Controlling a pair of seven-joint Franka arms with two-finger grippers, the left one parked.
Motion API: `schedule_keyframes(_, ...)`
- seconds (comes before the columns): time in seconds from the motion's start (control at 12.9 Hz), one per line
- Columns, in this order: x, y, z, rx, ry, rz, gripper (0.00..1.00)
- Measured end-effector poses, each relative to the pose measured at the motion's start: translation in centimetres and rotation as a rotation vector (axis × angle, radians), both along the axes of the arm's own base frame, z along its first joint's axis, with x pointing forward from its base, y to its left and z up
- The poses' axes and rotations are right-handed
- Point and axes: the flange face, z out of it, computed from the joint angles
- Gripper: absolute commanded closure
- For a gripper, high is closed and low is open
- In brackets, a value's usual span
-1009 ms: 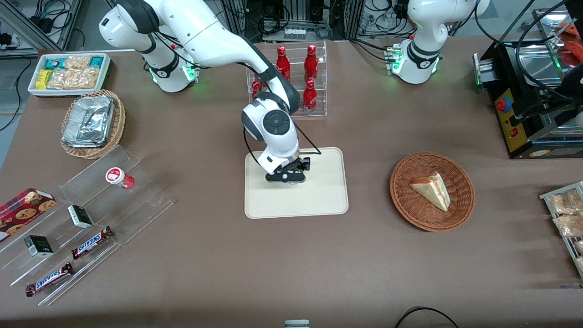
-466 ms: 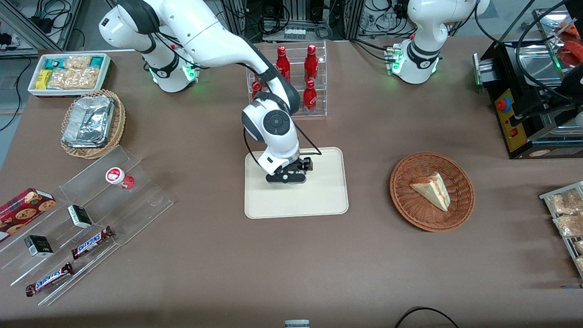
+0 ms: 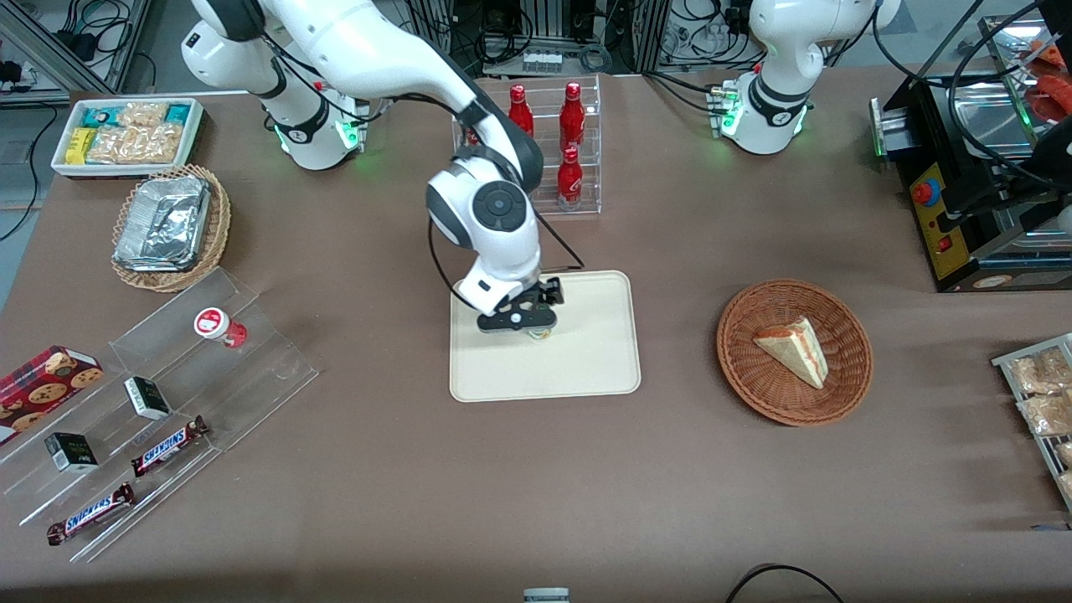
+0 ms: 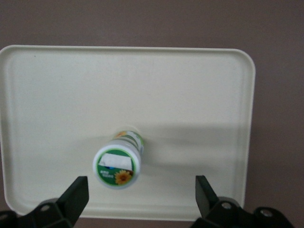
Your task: Place green gum on tray
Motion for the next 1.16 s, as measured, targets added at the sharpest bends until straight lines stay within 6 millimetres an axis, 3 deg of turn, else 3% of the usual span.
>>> schedule_keyframes(0.23,2.8,-5.4,3.7,0.003,0.016,0.050,0.00)
schedule_keyframes(0.7,6.6,-16.4,6.6,0.005,0.097,0.127,0.00)
schedule_keyframes(1.16,10.8,-31.6,9.1,0.076,0.113,0.152,0.00)
